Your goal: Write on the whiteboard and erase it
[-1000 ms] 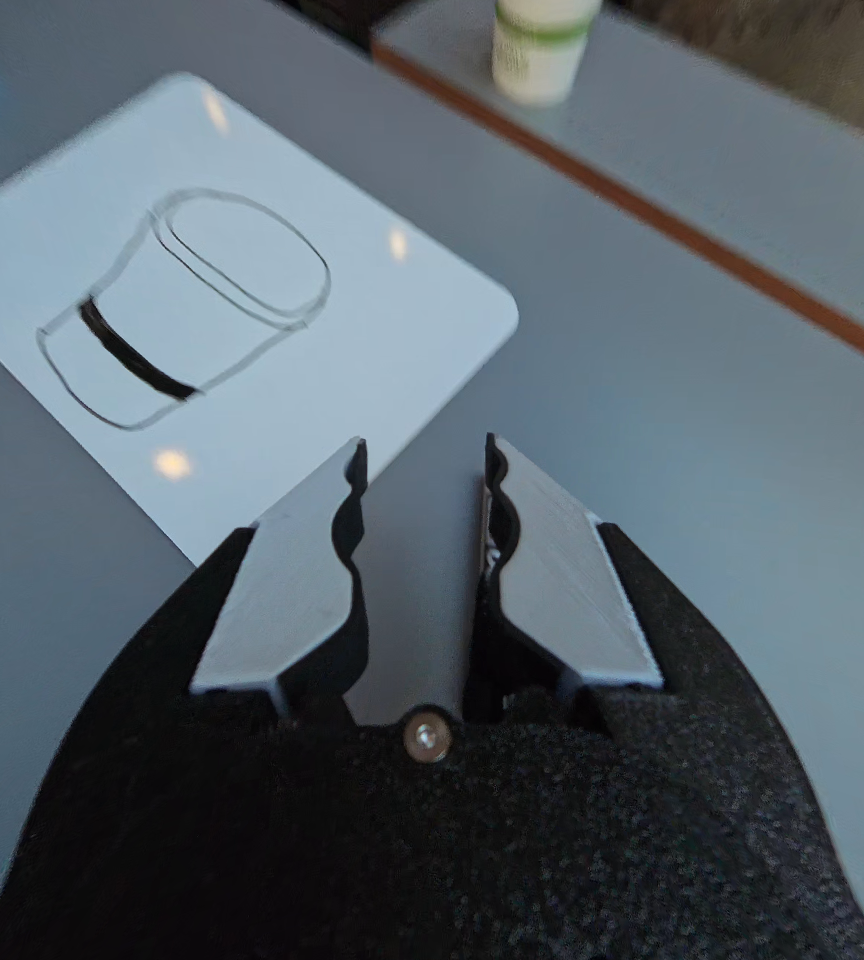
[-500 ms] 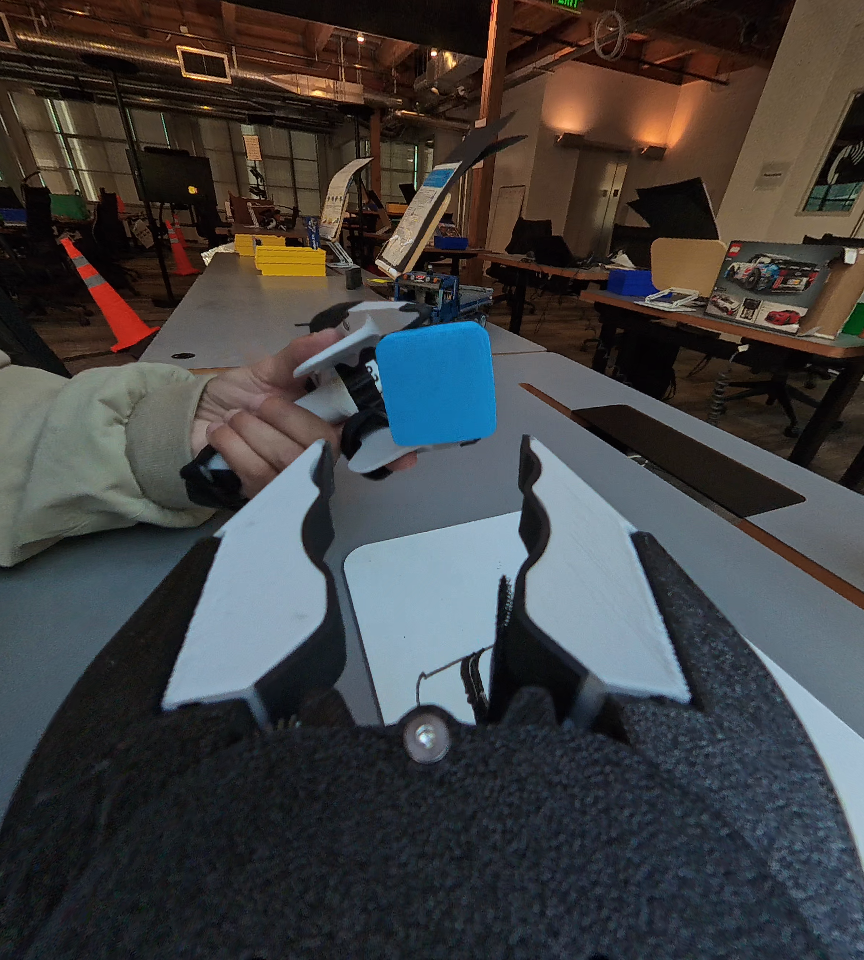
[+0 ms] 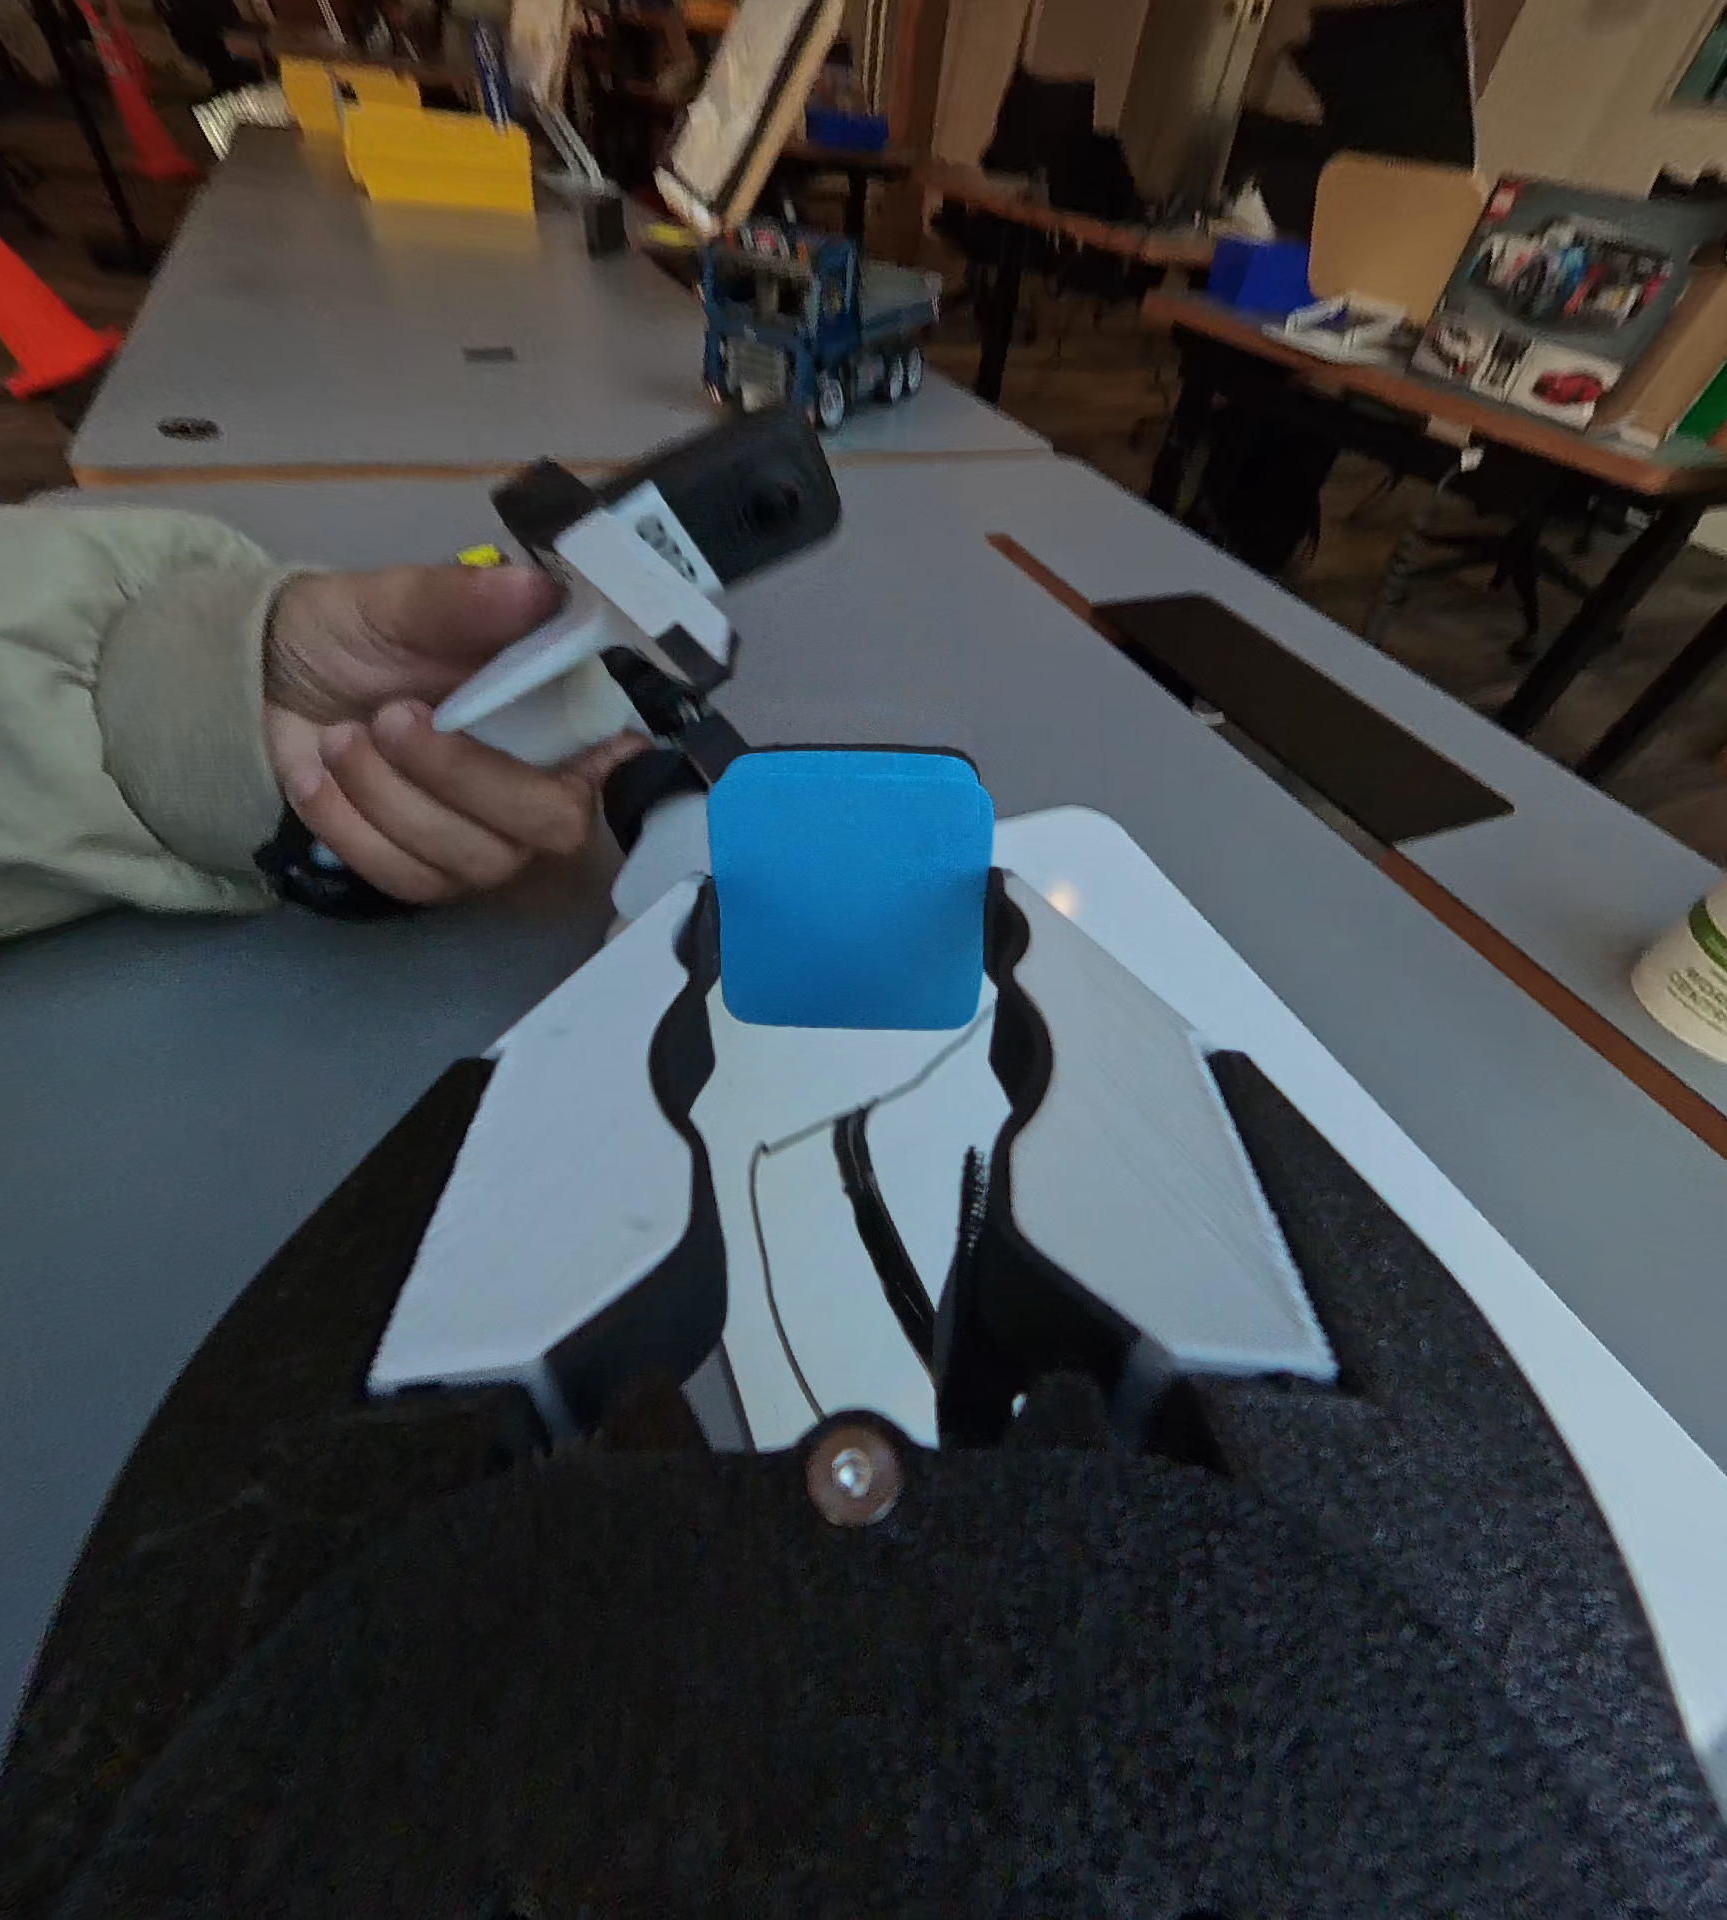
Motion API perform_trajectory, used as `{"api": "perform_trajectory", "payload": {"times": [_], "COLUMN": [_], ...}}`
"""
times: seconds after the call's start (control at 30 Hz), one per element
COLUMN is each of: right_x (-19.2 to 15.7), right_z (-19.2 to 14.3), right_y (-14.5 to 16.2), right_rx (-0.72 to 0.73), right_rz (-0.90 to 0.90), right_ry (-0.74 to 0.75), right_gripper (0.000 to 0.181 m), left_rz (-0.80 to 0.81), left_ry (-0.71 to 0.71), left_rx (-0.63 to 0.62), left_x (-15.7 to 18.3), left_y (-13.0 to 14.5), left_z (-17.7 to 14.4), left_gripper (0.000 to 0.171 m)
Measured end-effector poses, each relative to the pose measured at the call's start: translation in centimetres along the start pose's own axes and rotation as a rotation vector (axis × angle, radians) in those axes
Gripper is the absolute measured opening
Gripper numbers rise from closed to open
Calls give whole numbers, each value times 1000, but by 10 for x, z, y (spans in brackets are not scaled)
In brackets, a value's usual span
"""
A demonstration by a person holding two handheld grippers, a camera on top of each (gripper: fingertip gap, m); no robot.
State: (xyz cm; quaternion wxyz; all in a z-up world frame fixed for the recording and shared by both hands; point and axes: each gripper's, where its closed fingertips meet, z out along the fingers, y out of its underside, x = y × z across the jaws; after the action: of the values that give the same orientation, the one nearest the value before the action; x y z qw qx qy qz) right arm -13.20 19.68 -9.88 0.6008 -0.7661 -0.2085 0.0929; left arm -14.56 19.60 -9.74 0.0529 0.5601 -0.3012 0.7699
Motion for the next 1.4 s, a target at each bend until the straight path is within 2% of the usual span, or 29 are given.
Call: {"api": "perform_trajectory", "payload": {"times": [0.1, 0.17, 0.2, 0.27, 0.33, 0.43, 0.57, 0.67, 0.73, 0.8, 0.9, 1.03, 1.1, 1.27, 1.4], "right_x": [15, 19, 22, 13, 7, 3, 6, 14, 9, -17, -19, 33, 40, -15, -17], "right_z": [-17, -28, -29, -23, -11, 7, 25, 41, 38, 26, 22, 50, 55, 26, 17], "right_y": [47, 73, 79, 87, 98, 111, 108, 106, 106, 106, 108, 106, 106, 109, 111], "right_rx": [-377, -603, -671, -788, -900, -1033, -1116, -1112, -1129, -1150, -1177, -1168, -1167, -1209, -1245], "right_rz": [86, 94, 68, 75, 43, -52, -72, -39, -44, -39, -79, -13, 2, -68, -71], "right_ry": [-60, -90, -95, -171, -221, -268, -292, -297, -308, -399, -385, -267, -272, -371, -359], "right_gripper": [51, 51, 51, 51, 51, 51, 50, 49, 49, 49, 49, 49, 49, 49, 49], "left_rz": [317, 567, 653, 765, 856, 956, 958, 964, 959, 955, 956, 957, 957, 955, 956], "left_ry": [-304, -520, -591, -686, -757, -782, -758, -767, -771, -770, -766, -767, -770, -768, -766], "left_rx": [-117, -267, -364, -562, -681, -742, -684, -668, -667, -658, -655, -654, -651, -649, -649], "left_x": [-33, -59, -69, -89, -105, -113, -113, -113, -113, -113, -113, -113, -113, -113, -113], "left_y": [-3, -3, 2, 14, 18, 19, 19, 20, 20, 20, 20, 20, 20, 20, 20], "left_z": [-23, -41, -47, -57, -64, -64, -64, -65, -64, -64, -63, -63, -63, -63, -62], "left_gripper": [73, 69, 68, 66, 66, 61, 61, 61, 61, 61, 61, 61, 61, 61, 61]}}
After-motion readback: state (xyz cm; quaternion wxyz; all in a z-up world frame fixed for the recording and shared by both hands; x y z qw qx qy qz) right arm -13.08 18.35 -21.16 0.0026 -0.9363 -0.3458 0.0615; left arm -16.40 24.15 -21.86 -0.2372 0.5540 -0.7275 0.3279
